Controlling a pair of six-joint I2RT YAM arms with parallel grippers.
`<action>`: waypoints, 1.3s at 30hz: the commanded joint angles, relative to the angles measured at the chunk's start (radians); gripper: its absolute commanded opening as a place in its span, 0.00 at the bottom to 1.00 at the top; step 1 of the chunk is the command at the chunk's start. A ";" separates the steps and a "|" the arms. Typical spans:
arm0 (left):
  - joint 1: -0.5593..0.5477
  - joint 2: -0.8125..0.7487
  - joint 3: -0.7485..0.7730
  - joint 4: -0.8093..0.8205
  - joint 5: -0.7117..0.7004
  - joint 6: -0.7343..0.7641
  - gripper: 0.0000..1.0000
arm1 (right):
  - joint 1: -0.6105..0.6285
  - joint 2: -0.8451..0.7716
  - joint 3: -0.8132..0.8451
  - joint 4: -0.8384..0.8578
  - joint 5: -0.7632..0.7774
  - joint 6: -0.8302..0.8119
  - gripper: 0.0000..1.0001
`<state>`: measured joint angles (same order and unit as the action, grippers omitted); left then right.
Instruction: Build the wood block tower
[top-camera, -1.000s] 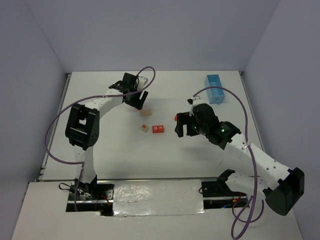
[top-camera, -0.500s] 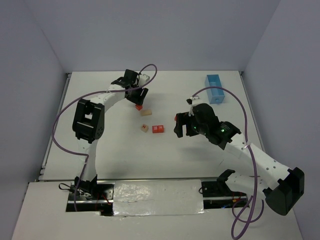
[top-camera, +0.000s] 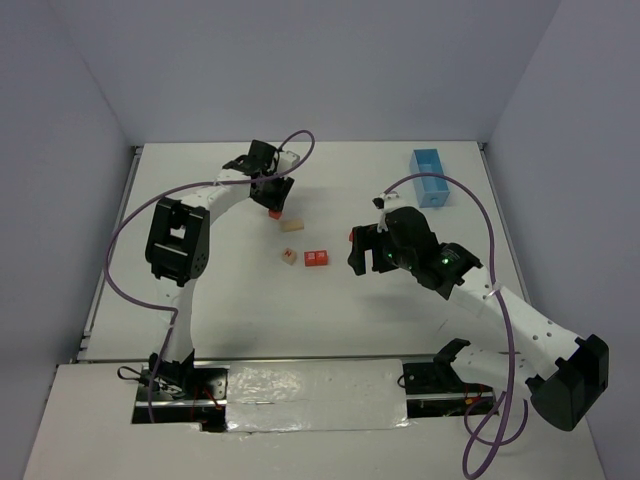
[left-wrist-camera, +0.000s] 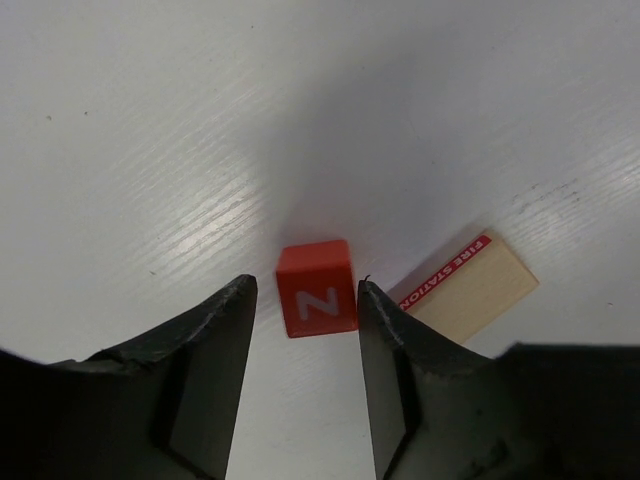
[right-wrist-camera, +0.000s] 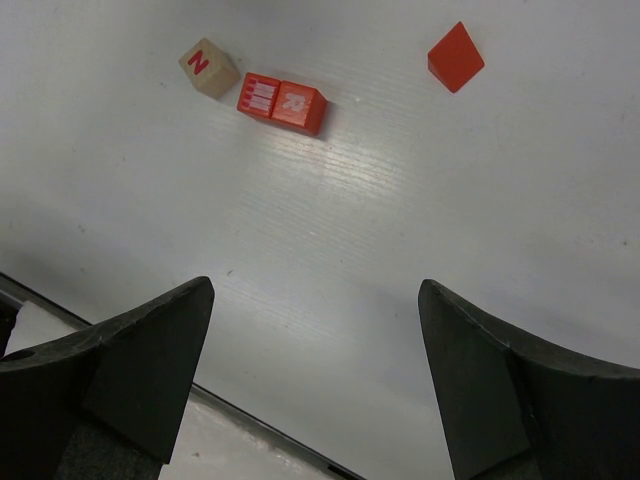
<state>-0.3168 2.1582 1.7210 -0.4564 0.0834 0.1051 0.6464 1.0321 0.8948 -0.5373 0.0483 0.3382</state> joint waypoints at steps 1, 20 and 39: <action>-0.001 0.005 -0.014 0.005 0.010 0.010 0.56 | 0.007 -0.009 -0.005 0.040 -0.001 -0.016 0.90; -0.014 0.035 0.032 -0.048 -0.030 -0.030 0.08 | 0.006 -0.010 -0.010 0.049 0.002 -0.018 0.90; -0.079 -0.271 0.068 -0.240 -0.247 -0.571 0.00 | 0.004 -0.056 -0.004 0.025 0.108 0.012 0.90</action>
<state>-0.3565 1.9533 1.8099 -0.6292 -0.1478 -0.3275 0.6483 0.9955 0.8906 -0.5316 0.1215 0.3450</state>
